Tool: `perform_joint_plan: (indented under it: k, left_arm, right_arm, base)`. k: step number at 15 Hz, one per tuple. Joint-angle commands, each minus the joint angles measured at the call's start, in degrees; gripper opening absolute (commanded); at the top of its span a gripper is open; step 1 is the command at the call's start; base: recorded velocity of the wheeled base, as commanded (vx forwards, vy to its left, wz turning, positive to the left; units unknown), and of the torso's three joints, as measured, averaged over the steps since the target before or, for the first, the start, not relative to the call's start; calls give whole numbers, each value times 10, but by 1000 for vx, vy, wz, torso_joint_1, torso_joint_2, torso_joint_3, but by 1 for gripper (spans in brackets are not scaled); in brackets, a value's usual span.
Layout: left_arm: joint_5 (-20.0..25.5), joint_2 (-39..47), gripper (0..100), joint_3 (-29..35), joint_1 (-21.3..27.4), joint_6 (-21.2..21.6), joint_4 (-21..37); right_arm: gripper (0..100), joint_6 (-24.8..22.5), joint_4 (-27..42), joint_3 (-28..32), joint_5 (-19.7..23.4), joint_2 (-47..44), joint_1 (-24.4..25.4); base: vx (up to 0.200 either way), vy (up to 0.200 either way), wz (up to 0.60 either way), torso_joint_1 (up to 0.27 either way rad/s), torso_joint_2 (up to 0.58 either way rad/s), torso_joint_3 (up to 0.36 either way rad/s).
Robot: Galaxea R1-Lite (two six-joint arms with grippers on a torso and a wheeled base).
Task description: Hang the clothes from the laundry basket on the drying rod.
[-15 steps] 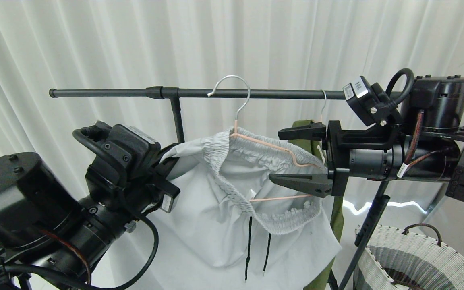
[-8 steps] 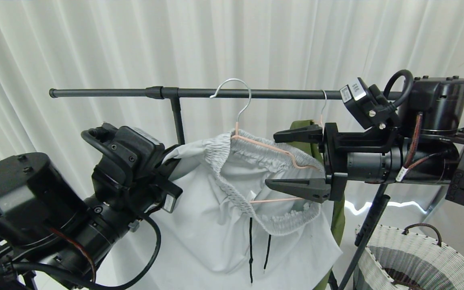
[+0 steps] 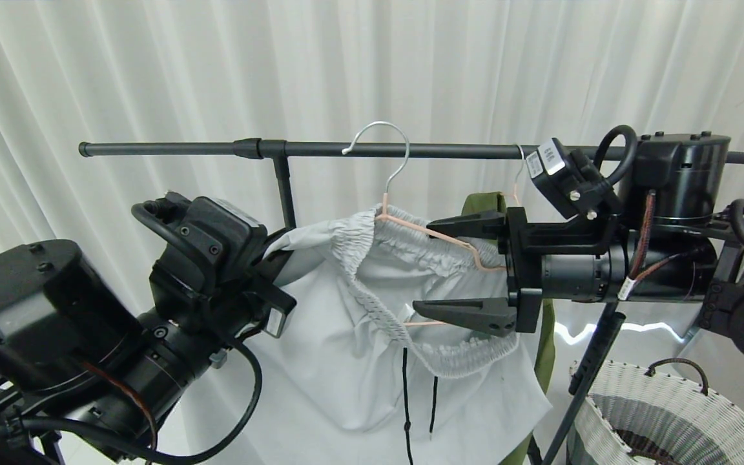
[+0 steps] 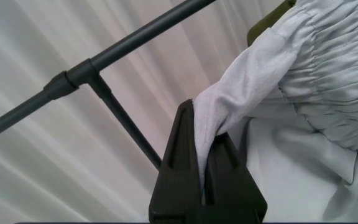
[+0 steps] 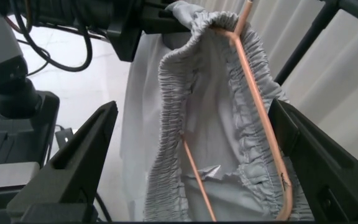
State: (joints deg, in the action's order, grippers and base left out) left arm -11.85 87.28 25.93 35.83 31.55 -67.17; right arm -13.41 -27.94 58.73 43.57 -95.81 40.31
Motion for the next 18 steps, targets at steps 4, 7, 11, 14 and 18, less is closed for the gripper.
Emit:
perform_joint_plan:
  k: [4, 7, 11, 14, 18]
  left_arm:
    - [0, 11, 0, 1, 10, 11, -1]
    - [1, 15, 0, 1, 23, 11, -1]
    - [0, 17, 0, 2, 28, 11, -1]
    - [-1, 17, 0, 2, 28, 11, -2]
    - [-1, 17, 0, 1, 28, 11, -1]
  right_arm:
    - [100, 1, 68, 2, -2, -3, 14]
    - [100, 6, 72, 7, -2, -6, 21]
    - [100, 12, 85, 4, -2, -3, 32]
    - [0, 12, 85, -2, -2, 4, 31]
    - [0, 12, 84, -7, -2, 4, 31]
  base:
    - [0, 0, 0, 0, 0, 0]
    - [0, 0, 0, 0, 0, 0]
    - [0, 0, 0, 0, 0, 0]
    - [0, 0, 0, 0, 0, 0]
    - [0, 0, 0, 0, 0, 0]
